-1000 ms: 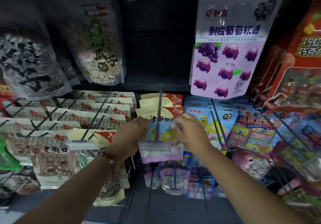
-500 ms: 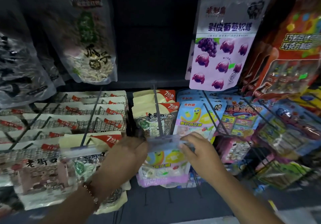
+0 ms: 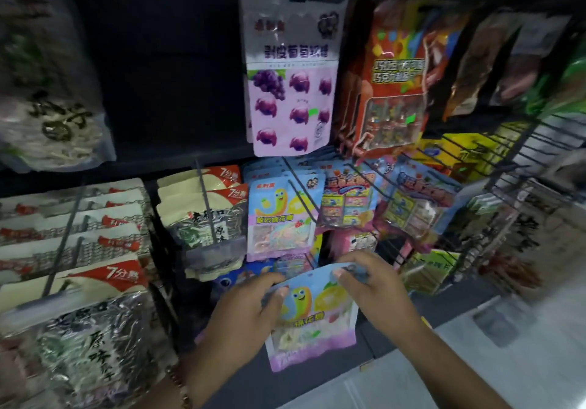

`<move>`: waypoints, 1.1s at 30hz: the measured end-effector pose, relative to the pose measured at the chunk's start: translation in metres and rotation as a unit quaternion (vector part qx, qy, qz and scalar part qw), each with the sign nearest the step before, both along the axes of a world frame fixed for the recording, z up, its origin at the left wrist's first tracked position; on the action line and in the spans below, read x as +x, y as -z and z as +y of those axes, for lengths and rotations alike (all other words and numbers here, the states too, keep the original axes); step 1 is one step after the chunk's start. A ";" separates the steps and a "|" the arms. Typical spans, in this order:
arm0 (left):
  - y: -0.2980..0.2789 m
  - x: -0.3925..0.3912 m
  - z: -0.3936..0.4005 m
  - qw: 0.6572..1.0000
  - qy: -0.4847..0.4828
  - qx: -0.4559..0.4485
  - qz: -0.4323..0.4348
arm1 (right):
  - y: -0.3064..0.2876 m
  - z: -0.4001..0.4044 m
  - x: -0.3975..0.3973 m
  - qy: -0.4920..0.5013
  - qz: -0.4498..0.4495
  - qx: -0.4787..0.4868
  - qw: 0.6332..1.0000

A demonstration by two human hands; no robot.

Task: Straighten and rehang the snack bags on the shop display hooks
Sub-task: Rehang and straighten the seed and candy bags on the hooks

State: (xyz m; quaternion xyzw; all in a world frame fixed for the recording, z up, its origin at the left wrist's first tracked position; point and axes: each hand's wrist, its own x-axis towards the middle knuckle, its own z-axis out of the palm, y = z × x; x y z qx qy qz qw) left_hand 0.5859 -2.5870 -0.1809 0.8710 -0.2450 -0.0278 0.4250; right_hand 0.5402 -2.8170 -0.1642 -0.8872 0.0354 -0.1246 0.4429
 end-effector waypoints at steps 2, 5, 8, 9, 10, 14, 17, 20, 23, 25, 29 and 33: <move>-0.007 -0.001 -0.029 1.000 0.004 -0.006 -0.003 | -0.003 -0.024 -0.006 0.022 -0.005 0.029 0.999; -0.016 0.002 -0.075 1.000 0.005 -0.010 -0.008 | -0.010 -0.064 -0.011 0.040 -0.001 0.056 0.998; -0.026 0.007 -0.124 1.000 0.000 -0.005 0.000 | -0.013 -0.112 -0.009 0.048 -0.009 0.068 0.996; -0.029 0.010 -0.141 1.000 -0.002 0.001 -0.005 | -0.014 -0.127 -0.007 0.052 -0.006 0.074 0.996; -0.032 0.013 -0.158 1.000 -0.005 0.006 -0.007 | -0.013 -0.143 -0.003 0.056 -0.003 0.084 0.995; -0.039 0.033 -0.213 0.999 -0.034 0.023 0.007 | -0.011 -0.192 0.023 0.046 0.009 0.102 0.994; -0.041 0.044 -0.237 0.997 -0.071 0.005 0.022 | -0.014 -0.212 0.051 0.026 0.014 0.107 0.994; -0.039 0.056 -0.247 0.992 -0.116 -0.001 0.045 | -0.010 -0.222 0.081 0.011 0.038 0.106 0.994; -0.037 0.063 -0.250 0.987 -0.147 -0.004 0.063 | -0.006 -0.227 0.104 0.001 0.057 0.099 0.993; -0.036 0.068 -0.251 0.986 -0.155 -0.004 0.067 | -0.002 -0.228 0.114 -0.017 0.059 0.105 0.993; -0.032 0.082 -0.252 0.981 -0.188 0.010 0.044 | 0.004 -0.230 0.128 -0.016 0.053 0.107 0.993; -0.029 0.092 -0.257 0.976 -0.206 -0.025 0.061 | -0.001 -0.228 0.140 -0.026 0.048 0.095 0.994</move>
